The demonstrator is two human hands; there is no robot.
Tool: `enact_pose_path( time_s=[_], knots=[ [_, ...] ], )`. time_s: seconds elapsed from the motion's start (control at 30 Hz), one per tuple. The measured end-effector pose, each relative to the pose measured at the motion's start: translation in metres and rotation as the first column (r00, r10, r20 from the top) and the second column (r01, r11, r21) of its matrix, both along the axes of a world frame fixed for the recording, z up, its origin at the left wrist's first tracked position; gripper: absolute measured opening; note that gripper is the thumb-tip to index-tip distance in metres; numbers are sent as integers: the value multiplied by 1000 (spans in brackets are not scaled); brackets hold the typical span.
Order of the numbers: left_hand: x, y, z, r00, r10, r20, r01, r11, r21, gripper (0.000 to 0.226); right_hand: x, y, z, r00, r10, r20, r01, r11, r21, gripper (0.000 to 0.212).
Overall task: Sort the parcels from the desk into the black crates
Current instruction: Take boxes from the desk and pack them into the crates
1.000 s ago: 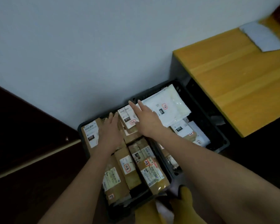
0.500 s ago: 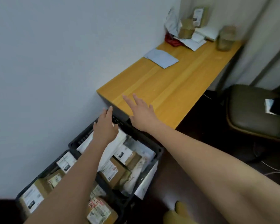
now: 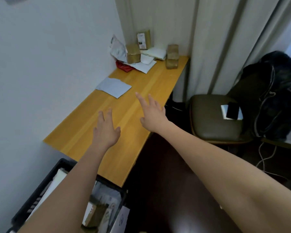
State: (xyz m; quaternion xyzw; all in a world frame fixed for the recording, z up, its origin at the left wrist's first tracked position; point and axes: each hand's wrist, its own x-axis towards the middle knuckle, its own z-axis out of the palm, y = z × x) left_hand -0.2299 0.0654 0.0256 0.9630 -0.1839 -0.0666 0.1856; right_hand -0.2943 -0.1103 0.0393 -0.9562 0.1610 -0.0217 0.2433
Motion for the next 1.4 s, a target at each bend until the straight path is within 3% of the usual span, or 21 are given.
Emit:
enact_pose_path(
  time_s=[0.37,0.53,0.8,1.2,1.4],
  knots=[
    [123,-108,-14,999,-42,28,42,999,25,86,83,-111,-9,991,-118,-59,114,991,-68,95],
    [190,-161,-30,994,-74,-85,79,995,53,85,144,-161,-11,974,-160,-158,142,983,-120,95],
    [282,-210,-32,986,-75,-149,82,996,39,84,229,-218,-15,959,-175,-224,147,980,-134,93],
    [395,-249,-77,949,167,-269,-142,984,111,87,403,-280,-70,904,111,-412,-132,991,-22,95],
    [471,-325,-72,928,257,-268,-231,965,125,87,504,-345,-78,897,249,-365,-260,965,18,94]
  ],
)
